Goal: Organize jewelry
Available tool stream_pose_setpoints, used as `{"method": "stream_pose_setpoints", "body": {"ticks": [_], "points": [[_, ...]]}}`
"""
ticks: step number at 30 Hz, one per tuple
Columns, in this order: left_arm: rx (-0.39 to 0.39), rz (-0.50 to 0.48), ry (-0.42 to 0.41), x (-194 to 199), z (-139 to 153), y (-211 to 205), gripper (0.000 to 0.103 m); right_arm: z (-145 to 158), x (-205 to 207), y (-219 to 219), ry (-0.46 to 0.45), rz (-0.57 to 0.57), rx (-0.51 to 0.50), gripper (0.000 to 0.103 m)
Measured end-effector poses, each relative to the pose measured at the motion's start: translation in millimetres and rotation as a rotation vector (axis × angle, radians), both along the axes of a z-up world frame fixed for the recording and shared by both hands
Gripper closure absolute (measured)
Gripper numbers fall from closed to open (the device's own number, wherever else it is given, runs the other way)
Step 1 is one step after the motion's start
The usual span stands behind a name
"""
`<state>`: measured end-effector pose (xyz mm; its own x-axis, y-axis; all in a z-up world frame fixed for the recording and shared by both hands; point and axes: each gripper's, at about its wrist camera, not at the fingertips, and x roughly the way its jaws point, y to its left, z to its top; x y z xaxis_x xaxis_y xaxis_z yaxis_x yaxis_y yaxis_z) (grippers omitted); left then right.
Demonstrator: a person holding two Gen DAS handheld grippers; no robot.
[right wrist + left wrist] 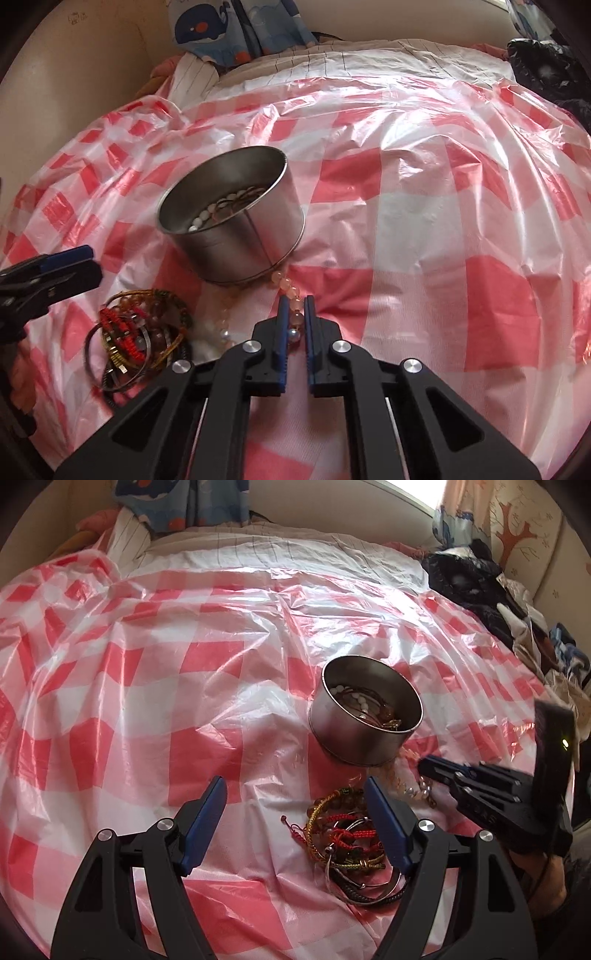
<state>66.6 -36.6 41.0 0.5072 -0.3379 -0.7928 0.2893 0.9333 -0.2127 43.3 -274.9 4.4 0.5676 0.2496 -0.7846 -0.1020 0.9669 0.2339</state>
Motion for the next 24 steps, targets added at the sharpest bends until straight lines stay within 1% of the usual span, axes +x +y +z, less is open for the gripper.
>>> {"method": "stream_pose_setpoints", "body": {"ticks": [2,4,8,10,13,15,19,23,24], "points": [[-0.039,0.015,0.008,1,2,6,0.031,9,-15,-11,-0.020,-0.014,0.081,0.095],[-0.069,0.017,0.022,3,2,8,0.030,18,-30,-16,-0.046,-0.022,0.139,0.095],[-0.129,0.007,0.096,9,-8,6,0.030,23,-49,-19,-0.076,0.002,0.220,0.095],[-0.140,0.008,0.114,11,-13,5,0.030,26,-51,-17,-0.096,0.030,0.281,0.095],[-0.126,0.011,0.119,12,-17,3,0.030,33,-54,-14,-0.129,0.094,0.379,0.095],[-0.134,0.012,0.132,12,-19,2,0.030,33,-54,-8,-0.122,0.117,0.375,0.094],[-0.118,-0.003,0.134,13,-20,-2,0.030,22,-48,-3,-0.069,0.060,0.233,0.094],[-0.082,-0.027,0.144,12,-23,-8,0.030,10,-42,-12,-0.025,0.007,0.203,0.093],[-0.081,-0.030,0.146,12,-24,-9,0.031,8,-41,-13,-0.019,0.001,0.198,0.082]]}}
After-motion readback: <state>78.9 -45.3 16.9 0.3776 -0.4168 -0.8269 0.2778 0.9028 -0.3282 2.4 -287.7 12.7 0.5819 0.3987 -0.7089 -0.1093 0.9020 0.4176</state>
